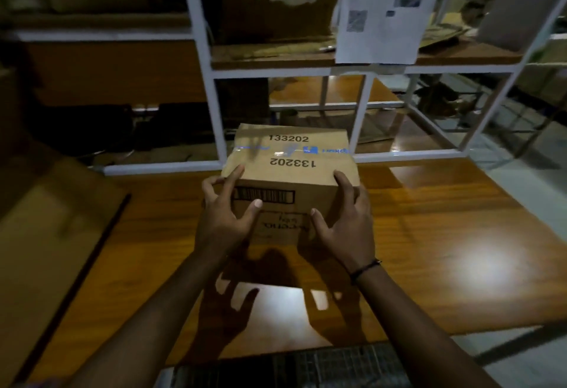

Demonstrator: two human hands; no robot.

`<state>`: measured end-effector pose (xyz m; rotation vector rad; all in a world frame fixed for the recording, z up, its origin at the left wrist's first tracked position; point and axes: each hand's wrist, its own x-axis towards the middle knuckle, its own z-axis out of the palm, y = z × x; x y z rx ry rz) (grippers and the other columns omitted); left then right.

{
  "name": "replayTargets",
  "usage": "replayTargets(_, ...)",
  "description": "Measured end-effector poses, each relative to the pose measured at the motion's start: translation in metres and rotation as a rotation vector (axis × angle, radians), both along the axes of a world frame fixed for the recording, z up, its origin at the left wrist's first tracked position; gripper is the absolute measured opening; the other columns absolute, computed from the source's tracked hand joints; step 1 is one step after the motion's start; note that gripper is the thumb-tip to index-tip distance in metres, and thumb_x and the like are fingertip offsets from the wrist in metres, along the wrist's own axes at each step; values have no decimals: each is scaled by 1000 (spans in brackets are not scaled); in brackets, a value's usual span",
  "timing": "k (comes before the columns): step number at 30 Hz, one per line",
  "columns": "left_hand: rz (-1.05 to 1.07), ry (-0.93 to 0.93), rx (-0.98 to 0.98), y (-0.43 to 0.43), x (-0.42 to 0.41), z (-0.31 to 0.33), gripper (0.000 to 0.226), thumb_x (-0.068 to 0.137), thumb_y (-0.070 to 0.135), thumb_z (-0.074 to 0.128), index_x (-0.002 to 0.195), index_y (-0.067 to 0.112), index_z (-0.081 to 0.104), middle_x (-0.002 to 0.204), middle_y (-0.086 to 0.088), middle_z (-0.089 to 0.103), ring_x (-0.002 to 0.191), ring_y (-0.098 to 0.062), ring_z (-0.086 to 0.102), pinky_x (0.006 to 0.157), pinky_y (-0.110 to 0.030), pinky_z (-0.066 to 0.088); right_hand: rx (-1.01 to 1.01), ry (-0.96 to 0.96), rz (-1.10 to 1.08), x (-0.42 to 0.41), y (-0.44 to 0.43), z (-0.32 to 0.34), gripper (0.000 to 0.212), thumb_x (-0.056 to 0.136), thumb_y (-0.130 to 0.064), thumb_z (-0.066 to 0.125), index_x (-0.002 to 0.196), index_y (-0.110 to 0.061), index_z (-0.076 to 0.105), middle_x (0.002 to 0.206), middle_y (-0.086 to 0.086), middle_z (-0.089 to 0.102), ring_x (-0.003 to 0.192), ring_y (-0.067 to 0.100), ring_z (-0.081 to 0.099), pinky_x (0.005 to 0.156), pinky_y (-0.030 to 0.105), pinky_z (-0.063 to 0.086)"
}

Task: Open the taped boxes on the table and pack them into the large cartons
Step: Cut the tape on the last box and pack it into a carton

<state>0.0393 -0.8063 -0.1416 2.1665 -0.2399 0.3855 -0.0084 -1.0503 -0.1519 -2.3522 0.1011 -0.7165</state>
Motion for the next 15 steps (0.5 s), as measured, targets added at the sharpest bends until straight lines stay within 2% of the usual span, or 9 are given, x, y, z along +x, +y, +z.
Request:
replayTargets(3,116,-26,-30,25,-29,-4,88,90,49,69,157,54,12,155,2,18,137,-27,38,87,-46,58,15,-25,77,-3,19,-5,90,82,-46,71,155,-37,19,156,13,26,142,32,34,105,60,45)
replayTargets(5,153,-74,-68,38,-46,-11,95,92,45,71,159,50,4,158,-1,19,133,-19,38,81,-35,54,91,-84,150,-8,27,-15,96,83,-35,76,157,-30,15,159,9,22,142,28,35,101,55,51)
replayTargets(7,155,-108,-83,49,-57,-23,93,93,34,73,160,40,9,159,-4,22,132,-10,38,78,-17,49,142,-124,188,-17,33,-29,102,84,-28,78,159,-25,10,163,7,12,143,25,33,95,46,56)
replayTargets(9,134,-89,-54,56,-66,-37,87,93,28,73,158,32,16,159,-8,26,128,1,37,76,-4,43,141,-104,203,-25,38,-45,106,84,-24,78,160,-28,4,165,7,3,142,19,30,92,39,55)
replayTargets(11,102,-47,0,62,-72,-52,83,94,29,72,157,30,18,158,-8,28,125,6,36,77,-2,41,123,-47,215,-32,40,-59,107,86,-22,76,161,-32,0,166,3,-2,137,17,34,90,39,57)
replayTargets(12,78,-25,31,65,-74,-58,82,95,31,70,158,31,17,158,-7,28,125,3,38,77,-4,41,107,-20,224,-35,40,-65,106,87,-21,75,161,-33,-1,166,0,-3,136,20,38,89,41,58)
replayTargets(15,12,22,63,73,-76,-73,83,96,35,68,159,38,14,159,1,25,125,-17,51,69,-14,49,56,12,243,-40,38,-74,104,91,-22,73,160,-37,-4,166,1,-4,134,32,45,91,40,56)
